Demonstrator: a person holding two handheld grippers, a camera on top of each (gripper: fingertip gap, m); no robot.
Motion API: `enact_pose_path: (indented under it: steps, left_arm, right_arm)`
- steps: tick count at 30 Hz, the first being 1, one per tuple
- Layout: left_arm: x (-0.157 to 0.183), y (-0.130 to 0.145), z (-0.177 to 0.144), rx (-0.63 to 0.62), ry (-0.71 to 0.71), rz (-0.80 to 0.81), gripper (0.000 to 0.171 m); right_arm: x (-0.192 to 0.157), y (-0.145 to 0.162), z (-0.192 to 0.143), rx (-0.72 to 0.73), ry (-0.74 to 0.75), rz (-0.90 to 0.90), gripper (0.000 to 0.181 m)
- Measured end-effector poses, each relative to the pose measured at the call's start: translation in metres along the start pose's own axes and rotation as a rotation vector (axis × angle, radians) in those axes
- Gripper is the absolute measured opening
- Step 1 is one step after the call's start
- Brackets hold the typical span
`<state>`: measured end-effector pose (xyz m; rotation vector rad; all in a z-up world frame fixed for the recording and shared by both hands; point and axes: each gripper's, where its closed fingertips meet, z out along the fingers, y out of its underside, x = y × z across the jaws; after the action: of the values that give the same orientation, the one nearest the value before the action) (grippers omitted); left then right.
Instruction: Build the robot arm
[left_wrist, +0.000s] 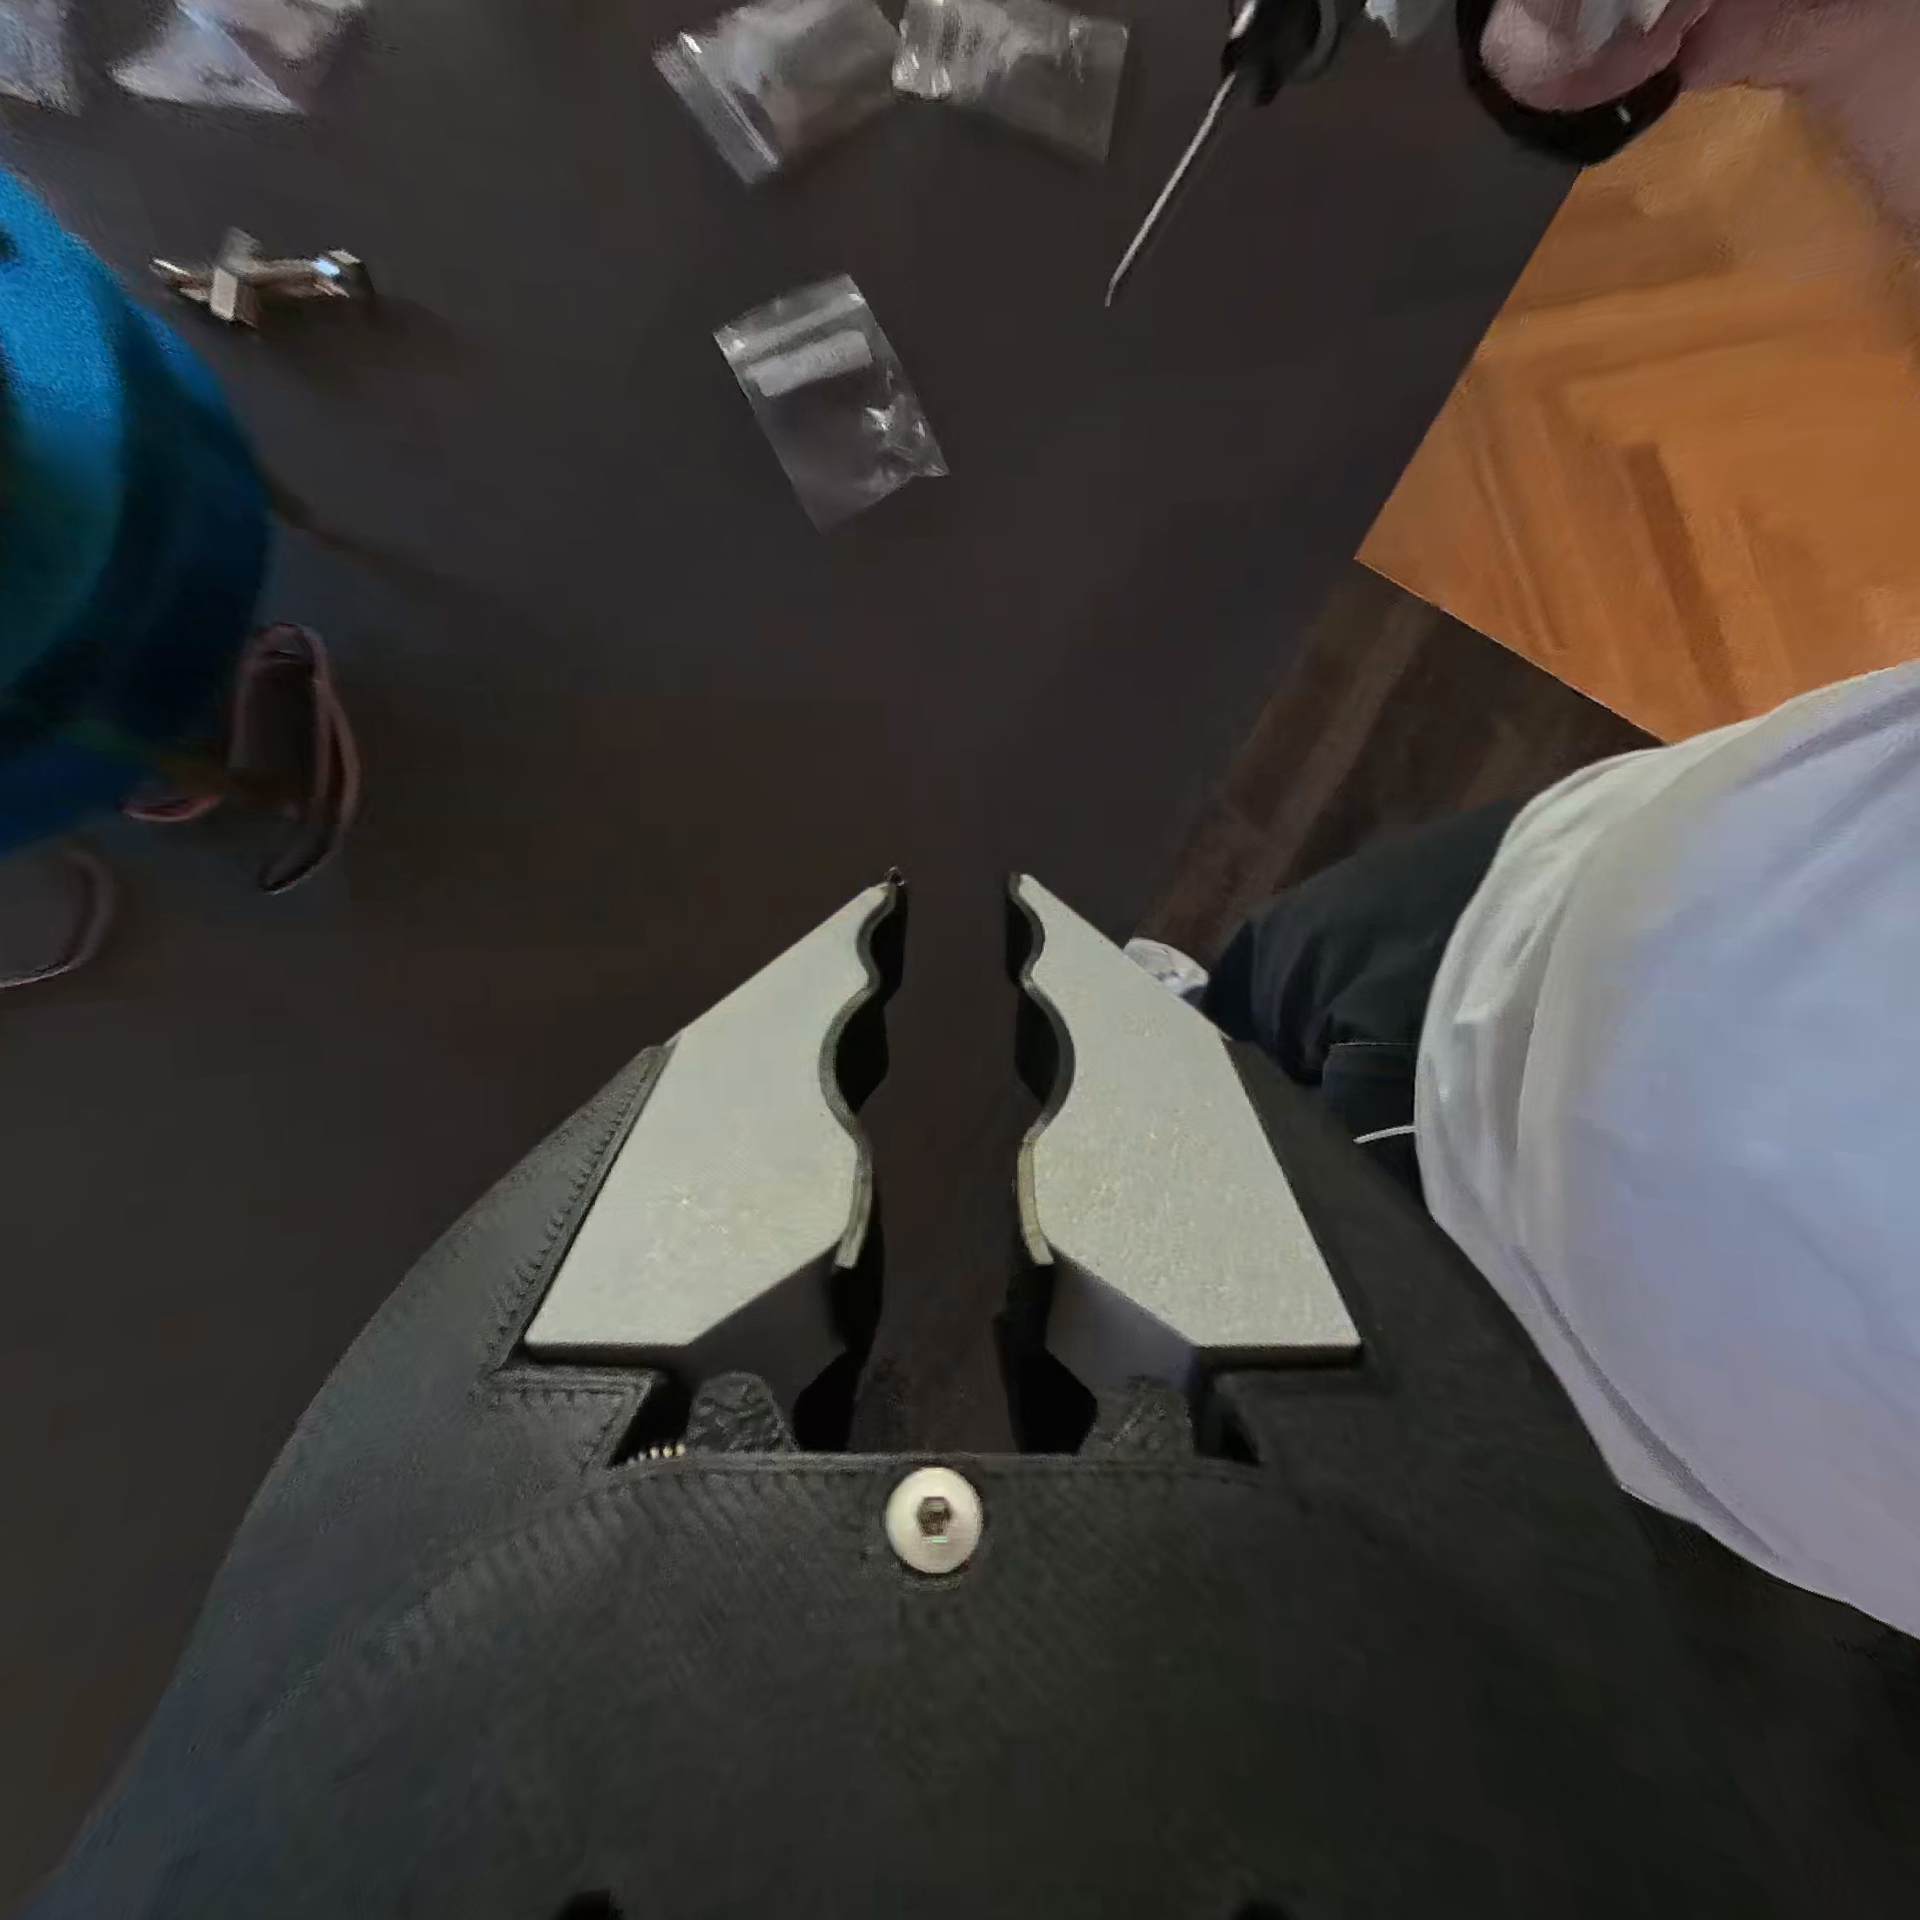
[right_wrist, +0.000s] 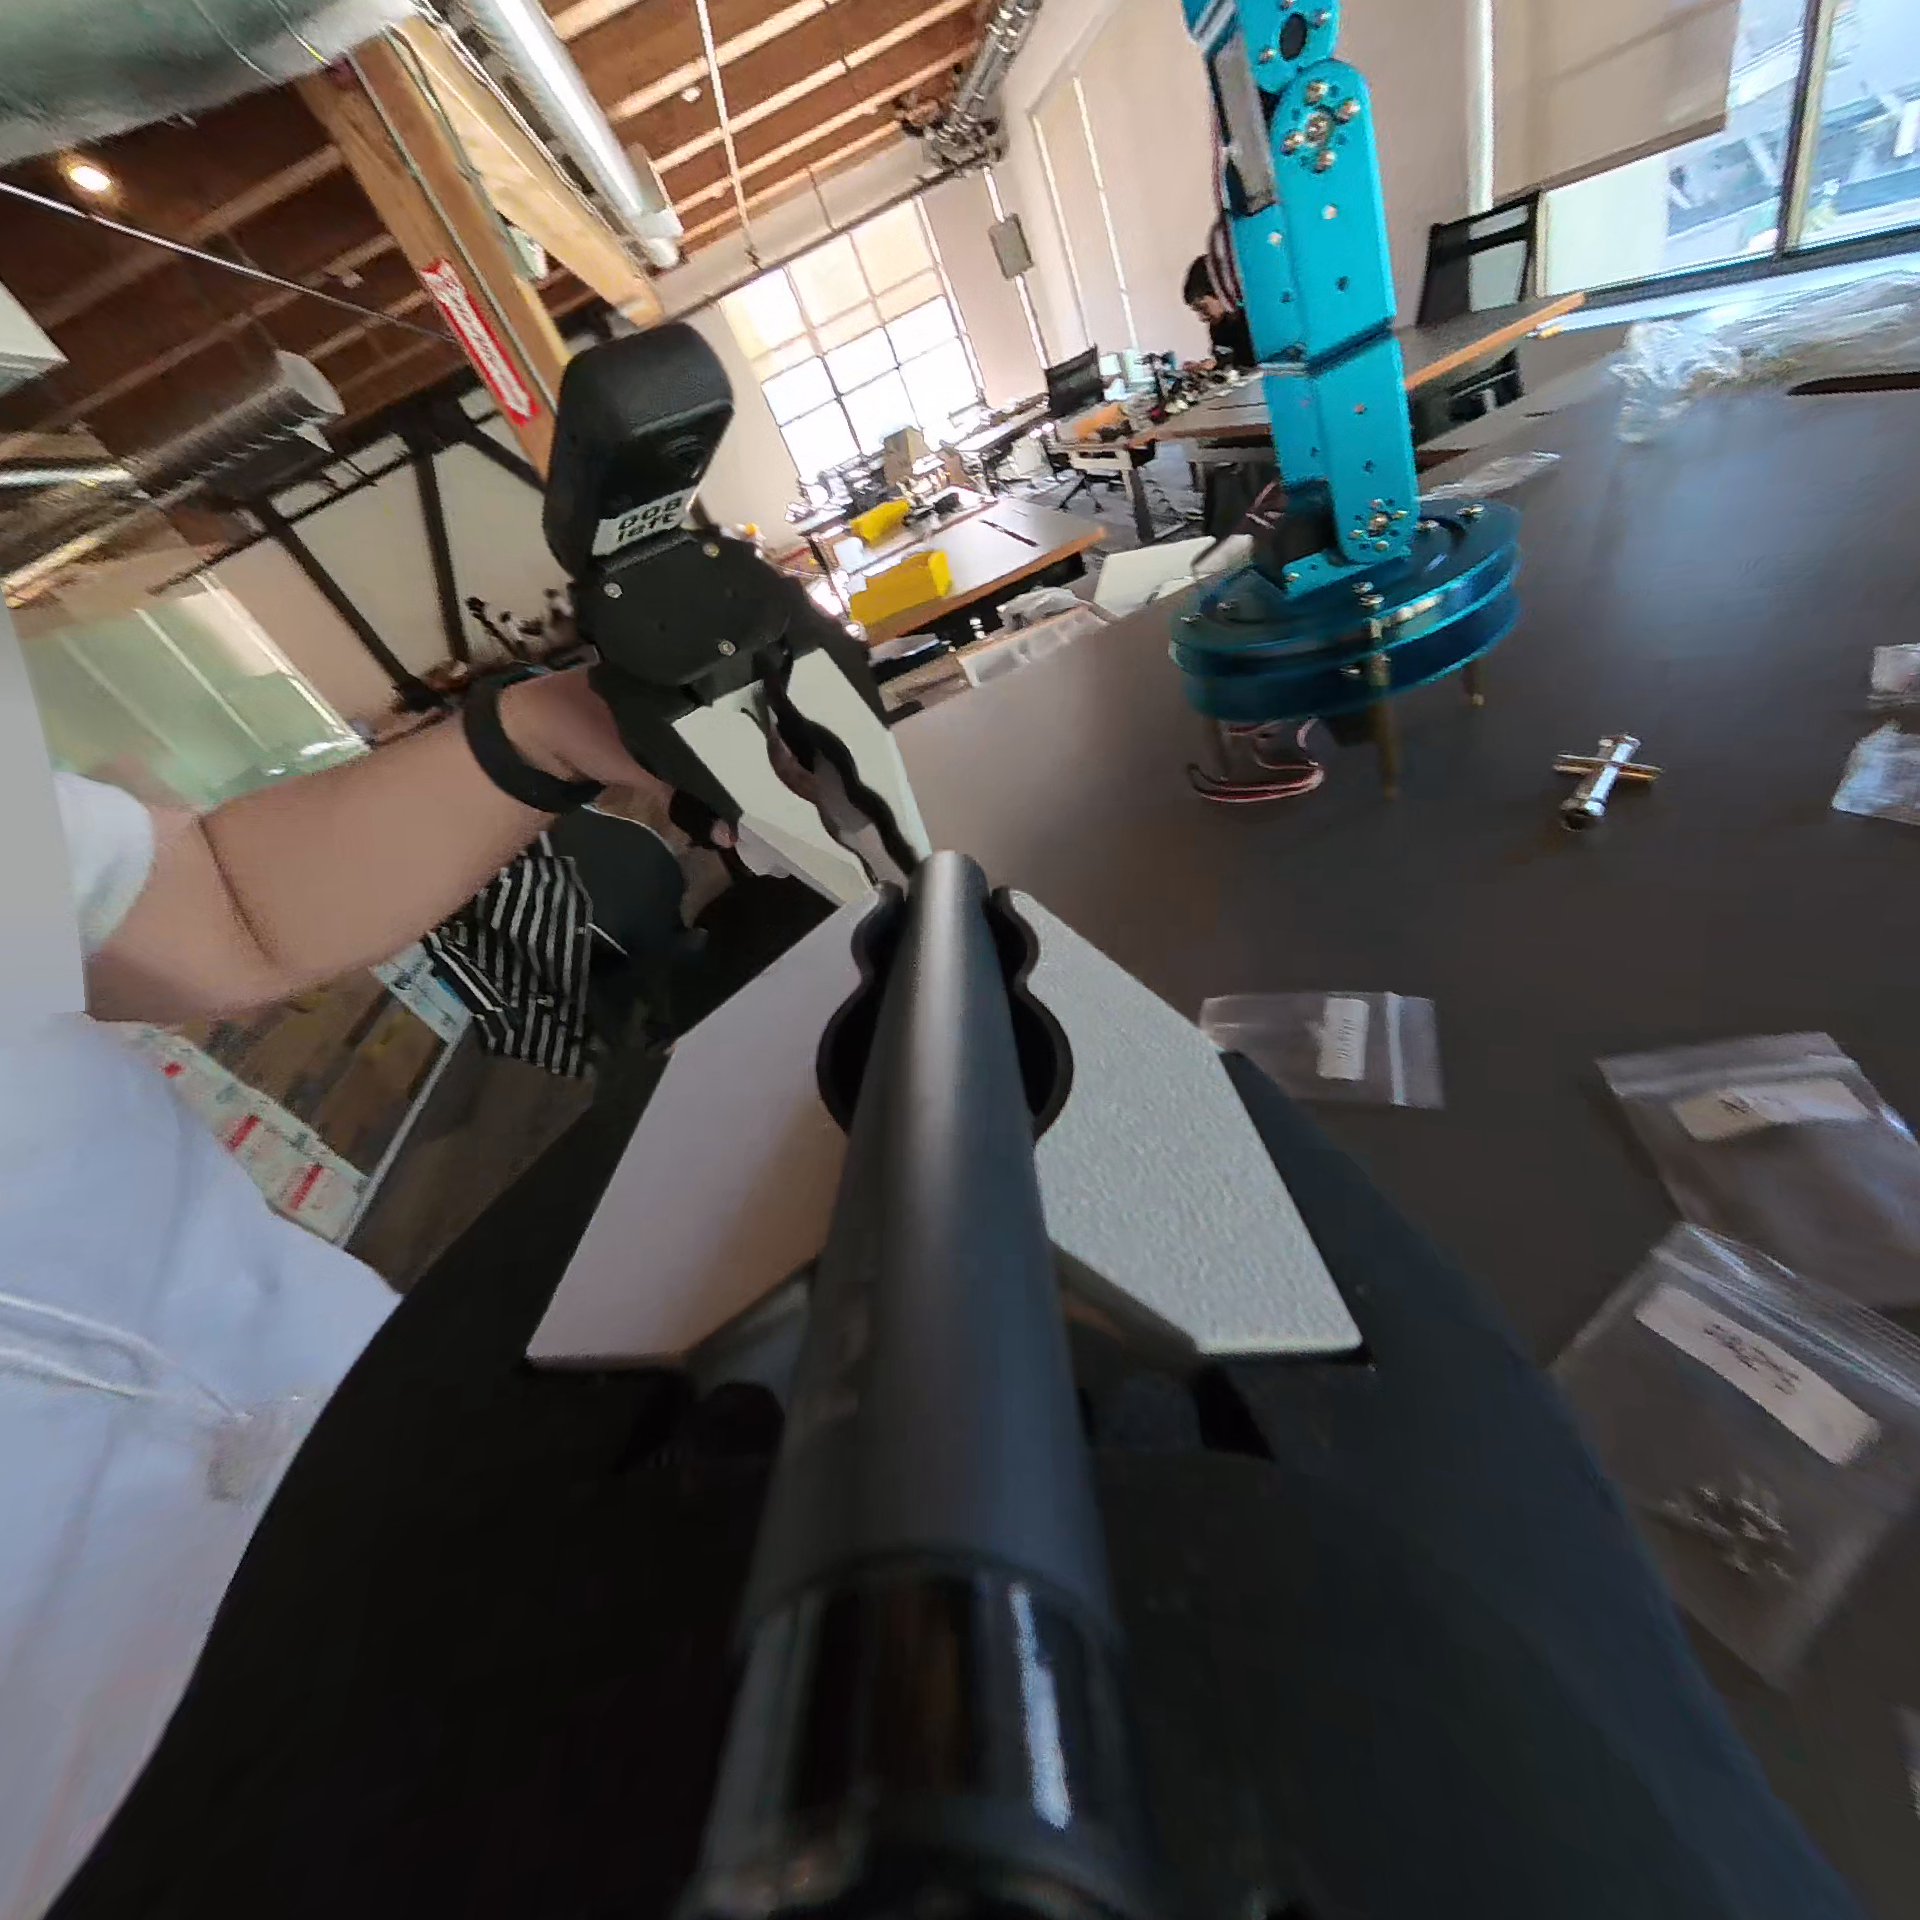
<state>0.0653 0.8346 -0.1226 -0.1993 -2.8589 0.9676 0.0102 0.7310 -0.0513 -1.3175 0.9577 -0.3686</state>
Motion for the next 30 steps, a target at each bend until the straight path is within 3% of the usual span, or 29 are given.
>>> enact_pose_path:
  steps: [4,9,30]
  left_arm:
    - [-0.014,0.006,0.024,-0.117,-0.058,0.01,0.016]
    - [-0.015,0.012,0.03,-0.159,-0.097,0.015,0.016]
    - [-0.015,0.019,0.037,-0.178,-0.142,0.005,0.005]
  right_arm:
    - [0.006,0.002,-0.003,0.002,0.041,-0.036,0.015]
    - [0.011,0.01,-0.006,-0.024,0.048,-0.041,0.015]
    - [0.028,0.016,-0.012,-0.056,-0.001,-0.022,0.016]
